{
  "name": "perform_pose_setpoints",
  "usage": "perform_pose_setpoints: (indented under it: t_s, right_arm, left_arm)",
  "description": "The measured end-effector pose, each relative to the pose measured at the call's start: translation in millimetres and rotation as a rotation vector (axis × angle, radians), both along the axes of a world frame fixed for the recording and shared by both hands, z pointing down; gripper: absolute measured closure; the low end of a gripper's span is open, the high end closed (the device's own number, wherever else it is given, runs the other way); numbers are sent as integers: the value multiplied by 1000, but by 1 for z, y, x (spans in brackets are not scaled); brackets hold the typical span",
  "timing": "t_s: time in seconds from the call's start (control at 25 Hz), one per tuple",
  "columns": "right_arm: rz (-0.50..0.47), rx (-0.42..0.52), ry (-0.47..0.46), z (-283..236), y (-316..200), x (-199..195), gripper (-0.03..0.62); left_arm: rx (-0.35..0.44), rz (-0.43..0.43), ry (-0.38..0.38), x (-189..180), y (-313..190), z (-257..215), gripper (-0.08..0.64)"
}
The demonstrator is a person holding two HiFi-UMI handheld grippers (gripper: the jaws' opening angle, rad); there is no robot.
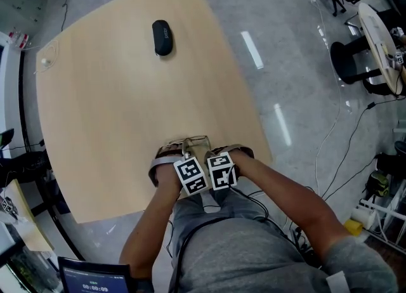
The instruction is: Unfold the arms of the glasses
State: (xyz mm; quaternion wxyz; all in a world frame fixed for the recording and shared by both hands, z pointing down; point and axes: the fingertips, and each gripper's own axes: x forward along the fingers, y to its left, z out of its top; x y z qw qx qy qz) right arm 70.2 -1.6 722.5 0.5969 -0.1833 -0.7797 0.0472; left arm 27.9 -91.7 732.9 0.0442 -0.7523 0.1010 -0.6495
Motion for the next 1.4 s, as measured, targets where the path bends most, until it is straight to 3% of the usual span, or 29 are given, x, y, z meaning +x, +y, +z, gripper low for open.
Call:
perform_pose_setpoints:
  t_s: [0.36,1.16,1.4]
  right_arm:
    - [38,-13,-21,-4,0,2,403]
    - [-26,-26,4,1,-3,5,404]
    - [-70,-25,16,3,-4,11,403]
  left_arm:
    - [-25,103,-31,-6,21,-5,474]
    - [-56,291,-98,-38,61,3,474]
    - [-67,313,-134,-51,66,6,474]
